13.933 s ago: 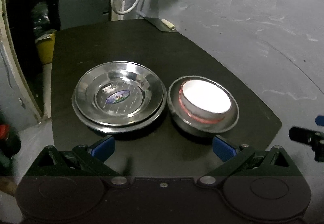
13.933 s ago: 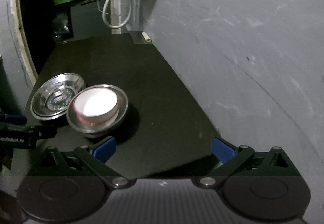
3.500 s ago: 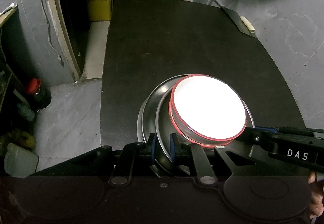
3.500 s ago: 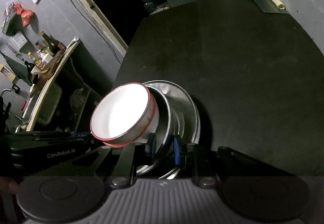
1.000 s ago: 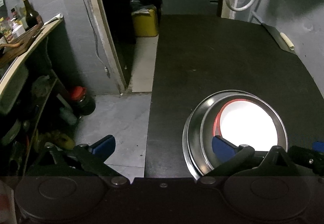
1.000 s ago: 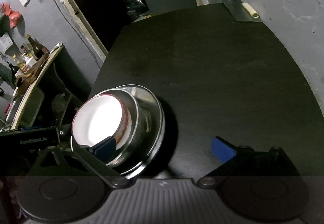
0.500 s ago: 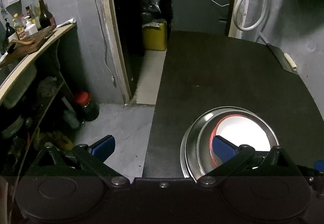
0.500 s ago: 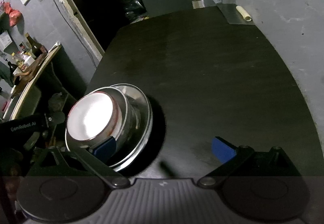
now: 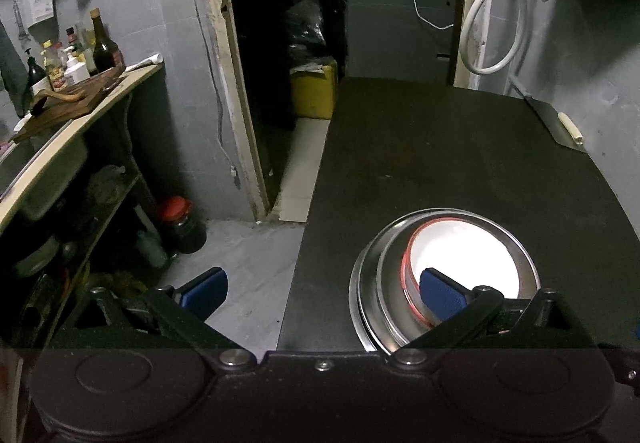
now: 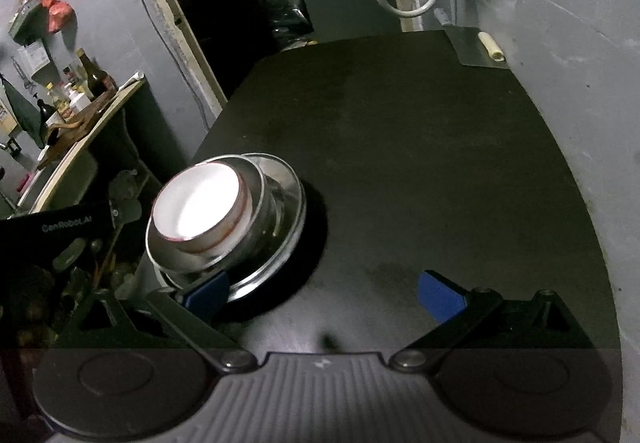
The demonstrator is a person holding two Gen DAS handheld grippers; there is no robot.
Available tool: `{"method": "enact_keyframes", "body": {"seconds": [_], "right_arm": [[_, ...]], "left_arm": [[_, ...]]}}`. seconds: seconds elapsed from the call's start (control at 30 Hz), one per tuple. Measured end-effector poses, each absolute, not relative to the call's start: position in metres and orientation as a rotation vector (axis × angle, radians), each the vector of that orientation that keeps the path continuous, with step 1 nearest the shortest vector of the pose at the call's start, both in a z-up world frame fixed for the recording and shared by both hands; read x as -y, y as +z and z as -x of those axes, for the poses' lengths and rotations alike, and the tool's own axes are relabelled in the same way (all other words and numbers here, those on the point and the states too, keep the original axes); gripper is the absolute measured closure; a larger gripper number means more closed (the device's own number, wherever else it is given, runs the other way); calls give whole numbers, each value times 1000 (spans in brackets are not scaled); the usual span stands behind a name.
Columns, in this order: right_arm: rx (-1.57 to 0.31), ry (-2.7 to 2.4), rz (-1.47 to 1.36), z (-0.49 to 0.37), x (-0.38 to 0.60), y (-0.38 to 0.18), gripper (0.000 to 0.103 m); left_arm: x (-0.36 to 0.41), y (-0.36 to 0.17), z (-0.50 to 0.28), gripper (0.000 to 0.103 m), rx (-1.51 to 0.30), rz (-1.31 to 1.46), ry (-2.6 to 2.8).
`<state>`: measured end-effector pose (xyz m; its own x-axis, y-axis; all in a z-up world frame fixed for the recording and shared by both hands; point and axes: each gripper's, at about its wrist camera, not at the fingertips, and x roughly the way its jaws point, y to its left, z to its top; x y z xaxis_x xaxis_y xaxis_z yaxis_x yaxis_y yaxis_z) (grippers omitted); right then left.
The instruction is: Organize plates and bowls
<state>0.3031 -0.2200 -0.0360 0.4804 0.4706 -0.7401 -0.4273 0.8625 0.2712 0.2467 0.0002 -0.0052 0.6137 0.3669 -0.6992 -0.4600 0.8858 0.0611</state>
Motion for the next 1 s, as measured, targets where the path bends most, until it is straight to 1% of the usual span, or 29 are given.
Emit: {"method": "enact_keyframes", "body": {"seconds": [0.13,0.33,0.5,0.77,0.93,1.0], "right_arm": [[-929,550,-68,-290,230,-40,0],[-930,548,-111,-275,238,-42,0],[-906,533,-113,-267,232,-35,0],[-810,402,-115,-248,213,-13,0],[-795,303,-145,-224,190,-12,0],[-790,270,-150,-213,182,-11,0]], "left_arm": [[9,-6,-233,1,-759,124,497],[20,-7,-215,1,-791,78,485],[19,-3,-207,1,-775,58,456],[-5,3,-206,1,-705,56,335],[-33,9,-185,1,-651,76,191],[-42,6,-177,1,-655,79,159]]}}
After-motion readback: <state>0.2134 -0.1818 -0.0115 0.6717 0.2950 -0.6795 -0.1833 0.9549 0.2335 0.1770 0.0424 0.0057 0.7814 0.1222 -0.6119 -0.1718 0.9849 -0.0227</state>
